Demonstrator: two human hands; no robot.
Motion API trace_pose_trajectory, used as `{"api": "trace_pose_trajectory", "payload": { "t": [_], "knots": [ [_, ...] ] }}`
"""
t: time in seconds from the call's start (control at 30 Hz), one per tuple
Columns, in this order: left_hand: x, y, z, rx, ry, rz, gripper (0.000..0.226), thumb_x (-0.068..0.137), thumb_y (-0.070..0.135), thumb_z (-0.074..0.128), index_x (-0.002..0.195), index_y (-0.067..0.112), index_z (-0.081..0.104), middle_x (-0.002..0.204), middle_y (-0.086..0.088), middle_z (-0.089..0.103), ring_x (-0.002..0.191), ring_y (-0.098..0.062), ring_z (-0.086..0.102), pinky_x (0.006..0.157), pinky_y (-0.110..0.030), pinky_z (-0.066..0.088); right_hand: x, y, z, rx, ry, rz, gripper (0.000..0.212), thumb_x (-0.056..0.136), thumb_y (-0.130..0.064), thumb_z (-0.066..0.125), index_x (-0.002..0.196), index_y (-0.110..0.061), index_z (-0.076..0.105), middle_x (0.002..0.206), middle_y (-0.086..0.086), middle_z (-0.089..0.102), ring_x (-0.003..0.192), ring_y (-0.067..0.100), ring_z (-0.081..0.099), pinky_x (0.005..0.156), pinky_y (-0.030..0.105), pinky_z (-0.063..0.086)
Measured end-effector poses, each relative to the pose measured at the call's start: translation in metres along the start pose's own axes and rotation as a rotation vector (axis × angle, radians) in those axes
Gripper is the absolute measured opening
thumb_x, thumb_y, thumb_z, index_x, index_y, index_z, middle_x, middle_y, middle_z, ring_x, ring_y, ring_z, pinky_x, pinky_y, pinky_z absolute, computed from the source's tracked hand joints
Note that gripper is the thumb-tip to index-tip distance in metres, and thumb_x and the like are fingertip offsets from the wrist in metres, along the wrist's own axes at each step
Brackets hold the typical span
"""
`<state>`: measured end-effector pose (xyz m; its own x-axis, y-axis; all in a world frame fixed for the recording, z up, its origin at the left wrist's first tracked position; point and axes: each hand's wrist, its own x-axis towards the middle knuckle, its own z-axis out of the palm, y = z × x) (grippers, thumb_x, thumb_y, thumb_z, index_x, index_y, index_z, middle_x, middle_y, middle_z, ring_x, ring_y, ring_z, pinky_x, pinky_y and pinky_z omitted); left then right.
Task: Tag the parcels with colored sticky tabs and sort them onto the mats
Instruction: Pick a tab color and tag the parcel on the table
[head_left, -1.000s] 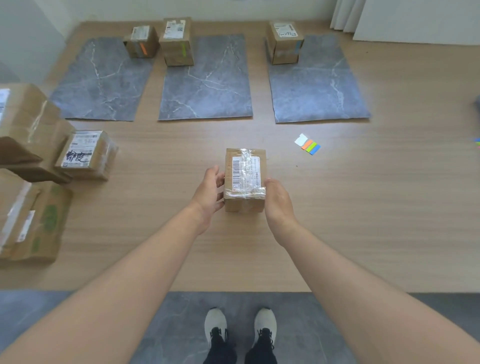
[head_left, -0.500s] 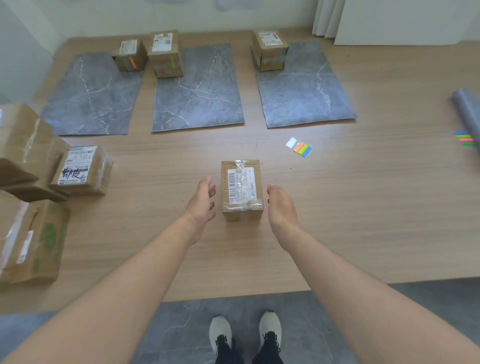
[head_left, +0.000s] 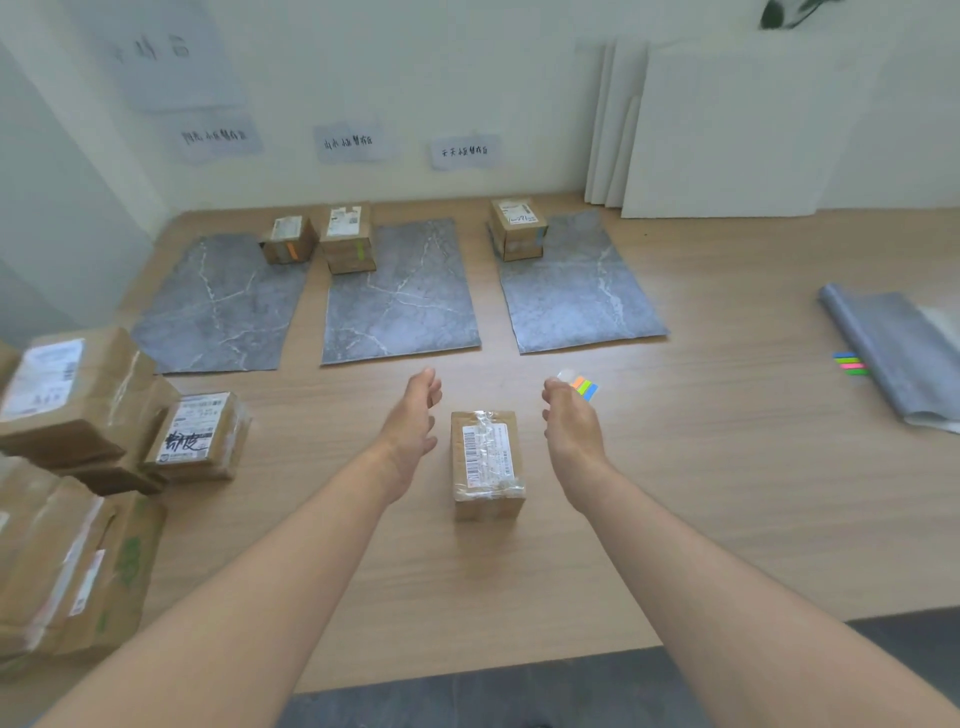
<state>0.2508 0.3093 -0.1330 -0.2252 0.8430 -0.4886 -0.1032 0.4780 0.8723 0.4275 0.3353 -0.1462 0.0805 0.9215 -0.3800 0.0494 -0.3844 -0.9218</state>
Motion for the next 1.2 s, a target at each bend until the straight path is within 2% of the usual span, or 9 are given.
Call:
{"api": "trace_pose_trajectory", "payload": {
  "t": [0.13, 0.27, 0.4, 0.43, 0.5, 0.6, 0.73, 1.03, 1.2],
  "knots": [
    [-0.002, 0.018, 0.011, 0.001, -0.049, 0.035, 0.063, 0.101, 0.058, 0.031, 0.153, 0.022, 0.038, 0.158, 0.005, 0.038, 0.146, -0.027, 0.032, 0.119, -0.044, 0.029, 0.003, -0.01, -0.004, -0.009, 0.026, -0.023, 0.029, 0.102, -0.044, 0.041, 0.098, -0.023, 0.061, 0.133, 0.01, 0.057, 0.125, 0.027, 0.055, 0.101, 0.041, 0.045],
    [0.005, 0.023, 0.03, 0.017, -0.101, 0.039, 0.063, 0.101, 0.058, 0.031, 0.152, 0.022, 0.039, 0.155, 0.004, 0.041, 0.144, -0.027, 0.036, 0.117, -0.042, 0.032, 0.015, -0.005, -0.018, -0.026, 0.058, -0.027, 0.03, 0.102, -0.044, 0.041, 0.097, -0.022, 0.061, 0.133, 0.014, 0.058, 0.123, 0.029, 0.056, 0.103, 0.044, 0.045],
    [0.024, 0.022, 0.061, 0.008, -0.125, -0.016, 0.059, 0.101, 0.057, 0.033, 0.148, 0.023, 0.045, 0.148, 0.006, 0.05, 0.139, -0.025, 0.043, 0.116, -0.042, 0.035, 0.044, 0.012, -0.042, -0.026, 0.071, 0.007, 0.047, 0.103, -0.041, 0.041, 0.117, 0.001, 0.056, 0.123, 0.023, 0.059, 0.114, 0.038, 0.059, 0.097, 0.05, 0.048],
    [0.032, 0.022, 0.071, 0.004, -0.133, -0.031, 0.058, 0.101, 0.057, 0.033, 0.147, 0.023, 0.046, 0.146, 0.006, 0.051, 0.138, -0.025, 0.044, 0.116, -0.042, 0.035, 0.053, 0.016, -0.048, -0.04, 0.069, 0.012, 0.046, 0.103, -0.039, 0.042, 0.118, 0.002, 0.056, 0.108, 0.023, 0.062, 0.103, 0.036, 0.062, 0.089, 0.047, 0.05],
    [0.05, 0.02, 0.092, -0.002, -0.148, -0.052, 0.058, 0.101, 0.057, 0.033, 0.146, 0.024, 0.047, 0.144, 0.006, 0.053, 0.137, -0.025, 0.045, 0.116, -0.042, 0.036, 0.076, 0.025, -0.062, -0.071, 0.054, 0.006, 0.034, 0.101, -0.033, 0.046, 0.118, -0.008, 0.062, 0.089, -0.001, 0.058, 0.087, 0.019, 0.056, 0.078, 0.032, 0.045],
    [0.078, 0.013, 0.125, -0.025, -0.142, -0.082, 0.057, 0.1, 0.058, 0.035, 0.144, 0.025, 0.049, 0.143, 0.005, 0.055, 0.136, -0.024, 0.046, 0.117, -0.044, 0.035, 0.112, 0.039, -0.083, -0.099, 0.02, 0.008, 0.036, 0.099, -0.024, 0.051, 0.134, -0.02, 0.059, 0.11, -0.007, 0.063, 0.087, 0.01, 0.057, 0.075, 0.025, 0.044],
    [0.113, 0.0, 0.165, -0.039, -0.109, -0.132, 0.056, 0.099, 0.06, 0.035, 0.141, 0.026, 0.05, 0.142, 0.005, 0.056, 0.135, -0.024, 0.047, 0.117, -0.044, 0.035, 0.153, 0.056, -0.109, -0.15, -0.033, 0.045, 0.038, 0.098, -0.016, 0.053, 0.136, -0.022, 0.058, 0.126, -0.007, 0.062, 0.099, 0.005, 0.061, 0.073, 0.021, 0.046],
    [0.177, -0.024, 0.215, -0.082, -0.065, -0.235, 0.055, 0.101, 0.056, 0.035, 0.141, 0.023, 0.052, 0.141, 0.002, 0.058, 0.136, -0.022, 0.047, 0.117, -0.043, 0.034, 0.228, 0.085, -0.125, -0.339, -0.035, 0.04, 0.041, 0.09, -0.006, 0.059, 0.127, -0.021, 0.065, 0.118, -0.008, 0.066, 0.086, 0.003, 0.064, 0.083, 0.035, 0.058],
    [0.213, -0.036, 0.226, -0.081, -0.091, -0.236, 0.052, 0.1, 0.057, 0.034, 0.136, 0.027, 0.057, 0.138, 0.001, 0.061, 0.134, -0.017, 0.05, 0.118, -0.04, 0.031, 0.268, 0.103, -0.117, -0.516, -0.031, -0.078, 0.032, 0.089, -0.008, 0.066, 0.118, -0.019, 0.073, 0.108, -0.002, 0.066, 0.082, 0.012, 0.063, 0.083, 0.022, 0.047]
  ]
}}
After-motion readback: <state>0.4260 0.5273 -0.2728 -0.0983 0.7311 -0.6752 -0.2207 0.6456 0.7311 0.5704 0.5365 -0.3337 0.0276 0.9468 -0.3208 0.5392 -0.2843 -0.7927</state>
